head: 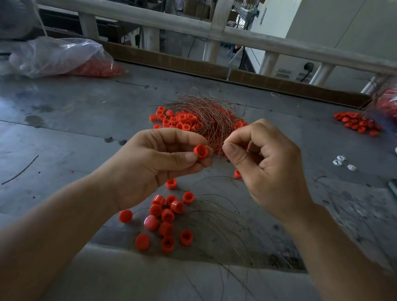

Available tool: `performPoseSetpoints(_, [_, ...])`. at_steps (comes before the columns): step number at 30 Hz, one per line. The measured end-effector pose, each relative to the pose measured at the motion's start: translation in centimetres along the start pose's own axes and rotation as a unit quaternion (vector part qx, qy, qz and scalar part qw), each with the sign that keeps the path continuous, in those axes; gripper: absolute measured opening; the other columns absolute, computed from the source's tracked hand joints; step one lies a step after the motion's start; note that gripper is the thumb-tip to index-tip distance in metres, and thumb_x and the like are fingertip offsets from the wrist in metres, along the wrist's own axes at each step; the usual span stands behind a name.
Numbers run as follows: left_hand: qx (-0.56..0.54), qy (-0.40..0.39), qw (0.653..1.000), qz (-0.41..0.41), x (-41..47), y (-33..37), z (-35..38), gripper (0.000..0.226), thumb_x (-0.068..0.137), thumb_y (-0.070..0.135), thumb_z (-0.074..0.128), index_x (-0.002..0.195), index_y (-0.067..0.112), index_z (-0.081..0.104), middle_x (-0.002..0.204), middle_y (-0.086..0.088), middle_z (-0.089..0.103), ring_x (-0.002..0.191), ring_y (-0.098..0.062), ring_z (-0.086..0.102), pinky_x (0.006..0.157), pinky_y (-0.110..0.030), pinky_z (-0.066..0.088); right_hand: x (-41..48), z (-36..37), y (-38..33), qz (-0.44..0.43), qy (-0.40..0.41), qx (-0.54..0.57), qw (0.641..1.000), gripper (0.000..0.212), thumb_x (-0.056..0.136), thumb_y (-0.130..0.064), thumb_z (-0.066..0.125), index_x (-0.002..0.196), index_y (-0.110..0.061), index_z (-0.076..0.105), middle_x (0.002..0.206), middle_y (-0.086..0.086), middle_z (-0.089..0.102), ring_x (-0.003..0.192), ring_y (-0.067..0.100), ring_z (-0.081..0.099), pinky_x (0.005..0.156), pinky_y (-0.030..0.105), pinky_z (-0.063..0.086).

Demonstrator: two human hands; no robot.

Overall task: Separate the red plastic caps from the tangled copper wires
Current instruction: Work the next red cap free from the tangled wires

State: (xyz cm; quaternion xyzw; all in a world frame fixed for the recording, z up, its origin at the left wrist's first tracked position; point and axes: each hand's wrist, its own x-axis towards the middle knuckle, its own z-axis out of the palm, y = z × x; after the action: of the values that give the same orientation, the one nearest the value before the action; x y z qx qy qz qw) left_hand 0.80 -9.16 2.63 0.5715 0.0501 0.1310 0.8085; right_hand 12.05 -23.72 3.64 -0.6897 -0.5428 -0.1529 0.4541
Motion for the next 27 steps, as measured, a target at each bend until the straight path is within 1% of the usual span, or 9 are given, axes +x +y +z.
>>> performPoseSetpoints(3, [0.012, -0.001, 1.000, -0.001, -0.02, 0.04, 0.16, 0.025, 0.061, -0.001, 0.059, 0.075, 0.011, 0.075, 0.076, -0.007, 0.072, 0.072, -0.016, 0.071, 0.061, -0.018, 0.054, -0.04, -0.04, -0.15, 0.005, -0.014, 0.008, 1.000, 0.009, 0.084, -0.012, 0.058, 0.080, -0.007, 0.064, 0.075, -0.003, 0.053, 0.059, 0.010, 0.052, 0.053, 0.025, 0.046])
performPoseSetpoints(7, [0.020, 0.003, 1.000, -0.001, -0.02, 0.09, 0.14, 0.023, 0.063, 0.006, 0.060, 0.080, 0.012, 0.076, 0.072, -0.005, 0.071, 0.065, -0.012, 0.069, 0.056, -0.017, 0.054, -0.08, 0.06, -0.20, 0.003, -0.021, 0.006, 1.000, 0.009, 0.083, -0.012, 0.058, 0.081, -0.006, 0.064, 0.074, -0.004, 0.053, 0.059, 0.009, 0.050, 0.053, 0.025, 0.046])
performPoseSetpoints(12, [0.009, 0.005, 1.000, 0.000, -0.04, -0.06, 0.17, 0.026, 0.064, 0.002, 0.058, 0.080, 0.011, 0.076, 0.078, -0.005, 0.073, 0.070, -0.012, 0.070, 0.061, -0.018, 0.054, -0.18, 0.25, -0.21, 0.007, -0.032, 0.001, 0.999, 0.007, 0.082, -0.012, 0.060, 0.079, -0.006, 0.065, 0.073, -0.006, 0.052, 0.062, 0.006, 0.048, 0.057, 0.017, 0.042])
performPoseSetpoints(17, [0.020, -0.019, 1.000, 0.005, -0.26, -0.03, 0.26, 0.033, 0.065, -0.004, 0.054, 0.084, 0.012, 0.076, 0.075, -0.004, 0.072, 0.069, -0.010, 0.069, 0.061, -0.016, 0.053, -0.36, 0.55, -0.36, 0.017, -0.046, -0.005, 0.999, 0.006, 0.080, -0.011, 0.061, 0.077, -0.008, 0.065, 0.071, -0.003, 0.055, 0.061, 0.007, 0.048, 0.058, 0.014, 0.040])
performPoseSetpoints(21, [0.017, -0.020, 1.000, 0.006, -0.28, -0.10, 0.21, 0.032, 0.065, -0.002, 0.055, 0.086, 0.012, 0.075, 0.076, -0.004, 0.072, 0.069, -0.010, 0.069, 0.061, -0.016, 0.053, -0.41, 0.51, -0.43, 0.024, -0.054, -0.004, 0.998, 0.007, 0.079, -0.012, 0.061, 0.075, -0.008, 0.065, 0.070, -0.001, 0.055, 0.064, 0.010, 0.049, 0.056, 0.014, 0.039])
performPoseSetpoints(25, [0.005, -0.013, 1.000, 0.009, -0.23, -0.18, 0.14, 0.030, 0.064, 0.000, 0.057, 0.085, 0.011, 0.076, 0.078, -0.004, 0.073, 0.070, -0.011, 0.069, 0.061, -0.017, 0.054, -0.43, 0.41, -0.50, 0.034, -0.059, 0.000, 0.998, 0.008, 0.079, -0.014, 0.061, 0.074, -0.009, 0.065, 0.068, -0.007, 0.053, 0.060, 0.001, 0.046, 0.057, 0.011, 0.037])
performPoseSetpoints(27, [0.000, -0.012, 1.000, 0.008, -0.23, -0.20, 0.11, 0.029, 0.064, 0.002, 0.058, 0.084, 0.012, 0.076, 0.080, -0.005, 0.073, 0.071, -0.011, 0.070, 0.062, -0.017, 0.054, -0.43, 0.39, -0.57, 0.041, -0.062, 0.004, 0.997, 0.008, 0.078, -0.015, 0.061, 0.074, -0.009, 0.065, 0.067, -0.006, 0.054, 0.060, 0.001, 0.046, 0.057, 0.011, 0.038])
